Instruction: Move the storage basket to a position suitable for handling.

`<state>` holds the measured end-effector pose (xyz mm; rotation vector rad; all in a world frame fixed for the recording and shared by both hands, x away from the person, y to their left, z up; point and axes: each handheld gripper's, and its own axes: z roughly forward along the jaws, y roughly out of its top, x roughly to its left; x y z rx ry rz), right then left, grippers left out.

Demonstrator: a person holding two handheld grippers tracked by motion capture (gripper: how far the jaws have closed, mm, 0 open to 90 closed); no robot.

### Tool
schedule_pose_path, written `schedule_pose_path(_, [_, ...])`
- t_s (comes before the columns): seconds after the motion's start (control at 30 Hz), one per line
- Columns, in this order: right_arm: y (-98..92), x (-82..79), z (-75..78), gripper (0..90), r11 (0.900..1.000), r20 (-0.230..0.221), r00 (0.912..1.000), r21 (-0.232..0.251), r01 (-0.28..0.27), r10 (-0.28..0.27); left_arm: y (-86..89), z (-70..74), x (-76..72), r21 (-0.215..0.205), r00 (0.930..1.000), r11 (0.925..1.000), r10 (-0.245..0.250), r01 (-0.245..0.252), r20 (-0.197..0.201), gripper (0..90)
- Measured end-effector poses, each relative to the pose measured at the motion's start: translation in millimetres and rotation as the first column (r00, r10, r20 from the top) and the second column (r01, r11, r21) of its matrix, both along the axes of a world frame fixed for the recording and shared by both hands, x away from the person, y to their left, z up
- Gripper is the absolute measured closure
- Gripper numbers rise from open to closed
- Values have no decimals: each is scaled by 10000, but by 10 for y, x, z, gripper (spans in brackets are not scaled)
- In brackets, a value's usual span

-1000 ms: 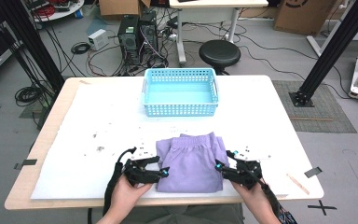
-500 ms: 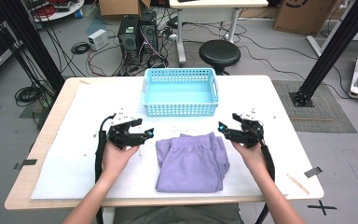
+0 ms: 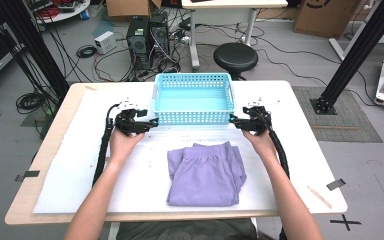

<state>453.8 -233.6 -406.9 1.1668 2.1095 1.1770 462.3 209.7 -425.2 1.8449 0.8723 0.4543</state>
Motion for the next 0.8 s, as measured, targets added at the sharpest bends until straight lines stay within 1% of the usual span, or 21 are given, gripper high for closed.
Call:
schedule_pose_path(0.03, [-10,36,-26,340,10000,-157,9999,72,22,-21,-4,-11,13,-44,9998,10000,79,-78,169,303])
schedule_pose_path(0.07, [-15,74,-52,340,9998,-317,9995,192,12,-6,-4,-11,13,-44,9998,10000,79,-78,169,302])
schedule_pose_path(0.1, [-15,74,-52,340,9998,-317,9995,192,12,-6,-9,-18,22,-36,9995,10000,92,-91,289,302])
schedule_pose_path(0.13, [-5,133,-97,341,9998,-429,9990,172,-80,87,-37,-48,47,85,9991,10000,22,-25,426,302])
schedule_pose_path(0.17, [-5,133,-97,341,9998,-429,9990,172,-80,87,-37,-48,47,85,9991,10000,22,-25,426,302])
schedule_pose_path(0.2, [37,167,-129,347,9997,-391,9989,-50,-259,257,-61,-64,69,183,9993,9998,-104,98,347,301])
schedule_pose_path(0.23, [51,171,-135,353,9995,-327,9991,-130,-292,287,-82,-84,84,190,9986,9996,-203,193,496,302])
schedule_pose_path(0.27, [68,173,-142,360,9991,-202,9993,-263,-322,317,-83,-93,91,110,9985,9998,-196,190,518,302])
schedule_pose_path(0.37, [92,189,-155,373,9987,-76,9992,-323,-397,395,-68,-139,125,-198,9994,9997,-132,138,306,302])
schedule_pose_path(0.4, [96,205,-153,371,9985,-216,9986,-260,-486,480,-67,-148,137,-200,9998,9997,-164,167,147,301])
schedule_pose_path(0.43, [103,227,-148,364,9980,-334,9979,-305,-561,551,-67,-148,137,-200,9998,9997,-164,167,147,298])
schedule_pose_path(0.47, [103,227,-148,364,9980,-334,9979,-305,-561,551,-74,-149,154,-116,9998,9998,-172,172,33,298])
schedule_pose_path(0.5, [117,259,-131,355,9971,-420,9970,-380,-664,648,-90,-131,170,-47,9998,9998,-209,209,49,280])
schedule_pose_path(0.6, [129,263,-125,355,9961,-350,9966,-454,-757,741,-109,-111,193,-136,9996,9995,-276,277,76,281])
schedule_pose_path(0.63, [134,273,-134,355,9961,-242,9968,-426,-778,768,-149,-99,224,-43,9994,9994,-331,331,67,280])
schedule_pose_path(0.67, [134,283,-140,352,9961,-272,9965,-374,-799,789,-169,-97,230,106,9992,9993,-361,359,194,280])
schedule_pose_path(0.73, [123,303,-147,358,9957,-201,9960,-326,-872,866,-188,-100,231,168,9990,9992,-354,350,272,298])
schedule_pose_path(0.77, [117,310,-152,380,9951,-223,9953,-269,-950,944,-205,-122,242,279,9988,9986,-456,452,150,313])
schedule_pose_path(0.8, [106,319,-160,394,9941,-225,9941,-185,-1070,1066,-219,-140,252,338,9990,9984,-445,444,27,315])
